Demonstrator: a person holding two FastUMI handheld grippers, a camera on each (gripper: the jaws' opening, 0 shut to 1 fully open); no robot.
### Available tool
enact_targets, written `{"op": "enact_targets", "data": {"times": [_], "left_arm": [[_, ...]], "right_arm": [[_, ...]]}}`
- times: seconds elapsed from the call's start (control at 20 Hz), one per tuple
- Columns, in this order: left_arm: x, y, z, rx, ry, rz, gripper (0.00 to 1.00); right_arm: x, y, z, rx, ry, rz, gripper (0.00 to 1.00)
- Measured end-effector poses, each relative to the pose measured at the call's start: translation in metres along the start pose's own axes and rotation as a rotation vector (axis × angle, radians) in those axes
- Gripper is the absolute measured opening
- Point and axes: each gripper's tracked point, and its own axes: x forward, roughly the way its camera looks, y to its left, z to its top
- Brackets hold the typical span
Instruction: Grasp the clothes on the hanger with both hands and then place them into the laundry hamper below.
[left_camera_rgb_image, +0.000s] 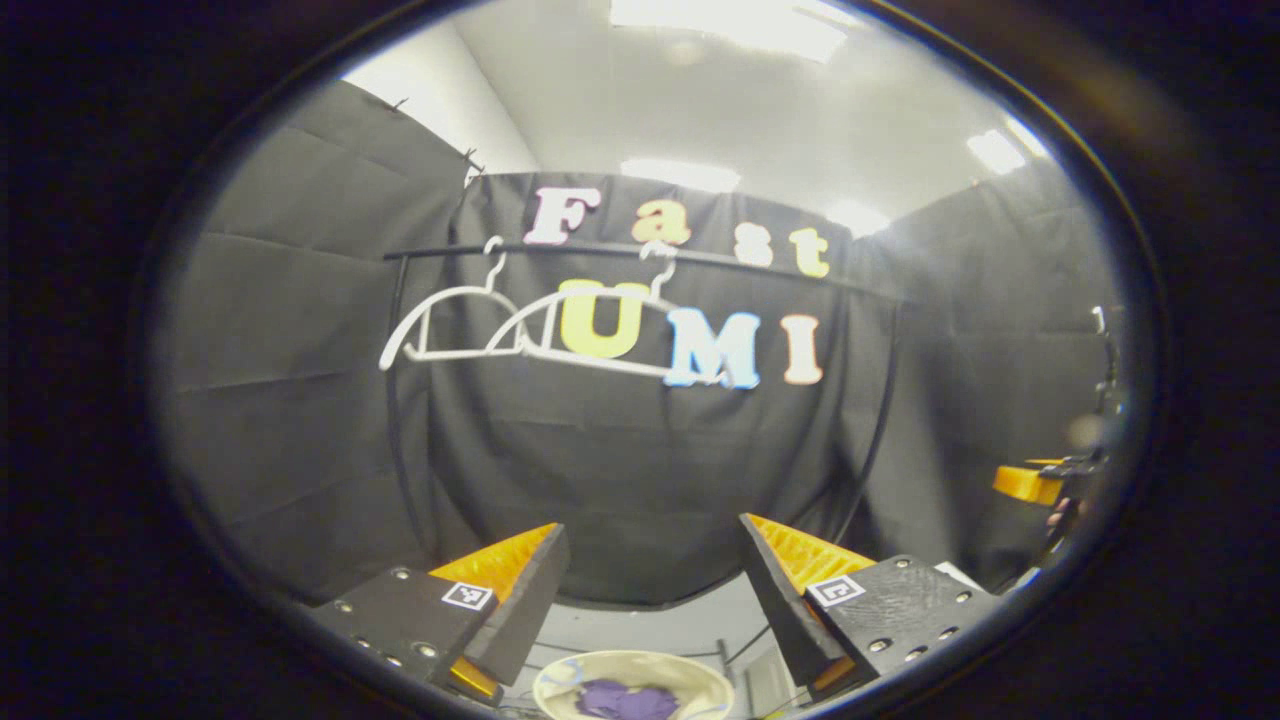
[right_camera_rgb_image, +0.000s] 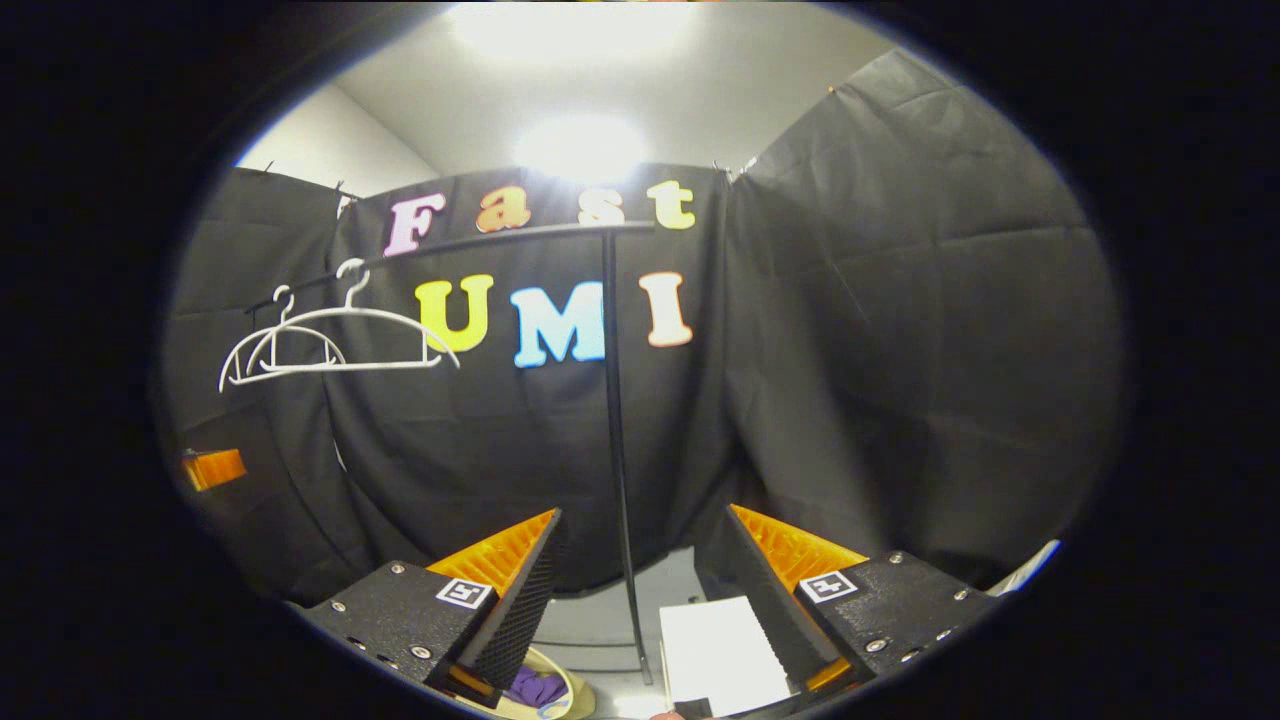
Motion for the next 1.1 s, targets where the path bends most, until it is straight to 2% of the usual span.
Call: {"op": "enact_targets", "data": {"times": [0.15, 0.25, 0.3, 0.4, 0.45, 0.5, 0.6, 0.7, 0.85, 0.9, 1.1], "left_arm": [[-0.027, -0.02, 0.058, -0.006, -0.111, 0.009, 1.0], [-0.046, -0.035, 0.083, -0.005, -0.168, 0.027, 1.0], [-0.054, -0.041, 0.093, -0.015, -0.195, 0.036, 1.0], [-0.069, -0.046, 0.107, -0.055, -0.243, 0.061, 1.0], [-0.075, -0.047, 0.111, -0.069, -0.268, 0.073, 1.0], [-0.082, -0.048, 0.111, -0.068, -0.281, 0.075, 1.0], [-0.089, -0.04, 0.104, -0.038, -0.258, 0.102, 1.0], [-0.093, -0.033, 0.083, -0.013, -0.185, 0.126, 1.0], [-0.098, -0.034, 0.07, -0.019, -0.134, 0.091, 1.0], [-0.099, -0.034, 0.071, -0.004, -0.132, 0.069, 1.0], [-0.098, -0.007, 0.082, 0.081, -0.156, 0.104, 1.0]], "right_arm": [[0.001, -0.014, 0.052, -0.023, -0.133, 0.043, 0.92], [-0.004, -0.017, 0.075, -0.035, -0.21, 0.096, 0.95], [-0.003, -0.018, 0.079, -0.028, -0.227, 0.118, 0.92], [-0.006, -0.02, 0.08, 0.004, -0.23, 0.157, 0.95], [-0.008, -0.02, 0.077, 0.015, -0.224, 0.173, 0.92], [-0.008, -0.022, 0.073, 0.017, -0.214, 0.177, 0.95], [-0.007, -0.027, 0.07, 0.006, -0.21, 0.162, 0.95], [-0.007, -0.024, 0.069, 0.0, -0.207, 0.151, 0.95], [-0.003, -0.01, 0.073, 0.027, -0.19, 0.149, 0.95], [-0.003, -0.003, 0.078, 0.043, -0.199, 0.152, 0.95], [0.005, 0.029, 0.084, 0.082, -0.201, 0.159, 0.95]]}}
